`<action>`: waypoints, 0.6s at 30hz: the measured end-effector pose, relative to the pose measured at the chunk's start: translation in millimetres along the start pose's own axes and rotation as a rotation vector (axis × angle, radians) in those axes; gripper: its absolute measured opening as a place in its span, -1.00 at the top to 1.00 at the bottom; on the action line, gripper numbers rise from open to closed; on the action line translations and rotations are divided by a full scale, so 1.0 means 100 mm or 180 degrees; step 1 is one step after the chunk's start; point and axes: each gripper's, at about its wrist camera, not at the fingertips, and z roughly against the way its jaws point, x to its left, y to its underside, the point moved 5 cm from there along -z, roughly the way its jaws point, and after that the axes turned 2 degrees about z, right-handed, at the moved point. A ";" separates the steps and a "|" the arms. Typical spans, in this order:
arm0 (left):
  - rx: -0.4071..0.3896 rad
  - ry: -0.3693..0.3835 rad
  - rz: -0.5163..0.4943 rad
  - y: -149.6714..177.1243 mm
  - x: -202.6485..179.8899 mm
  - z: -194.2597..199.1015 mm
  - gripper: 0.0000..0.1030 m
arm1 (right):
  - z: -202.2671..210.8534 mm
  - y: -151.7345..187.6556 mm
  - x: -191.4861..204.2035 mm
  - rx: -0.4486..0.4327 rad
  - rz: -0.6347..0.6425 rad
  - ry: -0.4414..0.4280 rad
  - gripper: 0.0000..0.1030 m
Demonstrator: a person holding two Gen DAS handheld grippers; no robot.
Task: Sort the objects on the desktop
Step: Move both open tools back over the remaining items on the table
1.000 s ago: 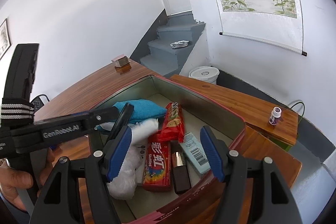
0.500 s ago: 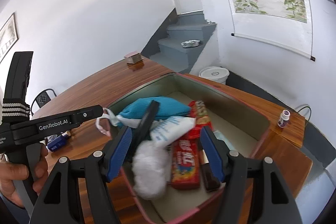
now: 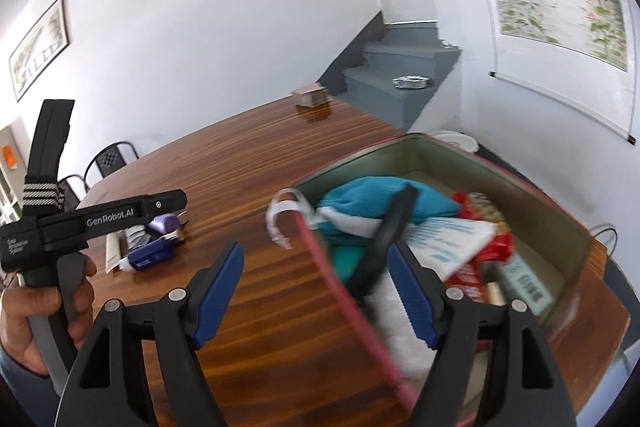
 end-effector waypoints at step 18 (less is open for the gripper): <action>-0.0018 -0.0820 0.0680 -0.11 1.71 -0.05 -0.24 | -0.37 0.13 0.74 0.0276 0.0279 -0.0413 -0.60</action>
